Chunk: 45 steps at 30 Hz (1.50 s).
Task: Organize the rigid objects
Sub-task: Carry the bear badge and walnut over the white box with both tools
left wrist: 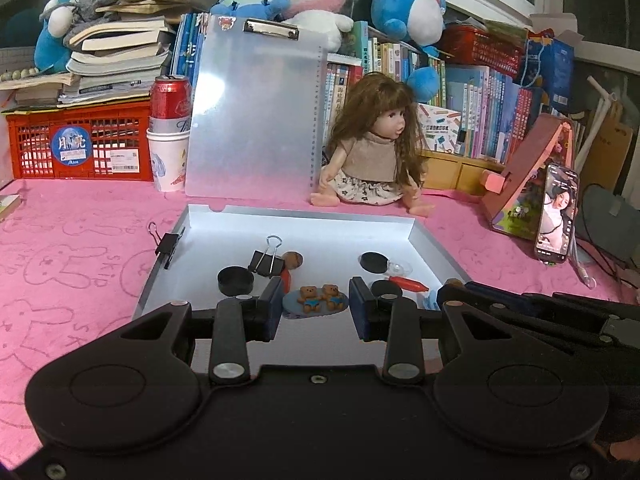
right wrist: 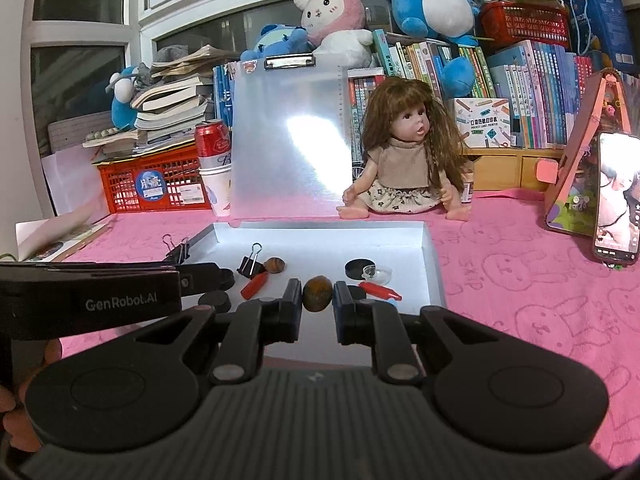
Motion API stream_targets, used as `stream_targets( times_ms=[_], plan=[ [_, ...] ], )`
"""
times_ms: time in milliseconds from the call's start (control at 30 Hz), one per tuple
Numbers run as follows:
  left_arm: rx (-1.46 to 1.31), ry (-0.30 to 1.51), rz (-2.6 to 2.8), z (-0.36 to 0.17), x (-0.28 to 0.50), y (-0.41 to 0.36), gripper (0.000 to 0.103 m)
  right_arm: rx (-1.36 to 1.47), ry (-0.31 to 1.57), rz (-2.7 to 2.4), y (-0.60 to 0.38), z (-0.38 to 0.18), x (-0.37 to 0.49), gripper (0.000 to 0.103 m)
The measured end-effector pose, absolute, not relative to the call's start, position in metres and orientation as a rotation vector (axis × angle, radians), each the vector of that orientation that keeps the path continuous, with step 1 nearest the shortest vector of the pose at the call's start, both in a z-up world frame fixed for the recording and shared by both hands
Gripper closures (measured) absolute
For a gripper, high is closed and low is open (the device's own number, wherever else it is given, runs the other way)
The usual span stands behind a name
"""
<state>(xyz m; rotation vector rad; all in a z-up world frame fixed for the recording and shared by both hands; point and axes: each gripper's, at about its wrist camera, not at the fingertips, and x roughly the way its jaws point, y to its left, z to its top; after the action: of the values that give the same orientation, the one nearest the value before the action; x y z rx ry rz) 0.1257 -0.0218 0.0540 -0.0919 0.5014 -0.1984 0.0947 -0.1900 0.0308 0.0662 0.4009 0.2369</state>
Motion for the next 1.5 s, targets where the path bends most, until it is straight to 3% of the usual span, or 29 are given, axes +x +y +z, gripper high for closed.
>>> stream_targets(
  times_ms=[1500],
  plan=[
    [-0.103,0.600,-0.144,0.011,0.190,-0.015,0.069,0.158,0.580,0.246,-0.183,-0.002,0.171,0.082]
  ],
)
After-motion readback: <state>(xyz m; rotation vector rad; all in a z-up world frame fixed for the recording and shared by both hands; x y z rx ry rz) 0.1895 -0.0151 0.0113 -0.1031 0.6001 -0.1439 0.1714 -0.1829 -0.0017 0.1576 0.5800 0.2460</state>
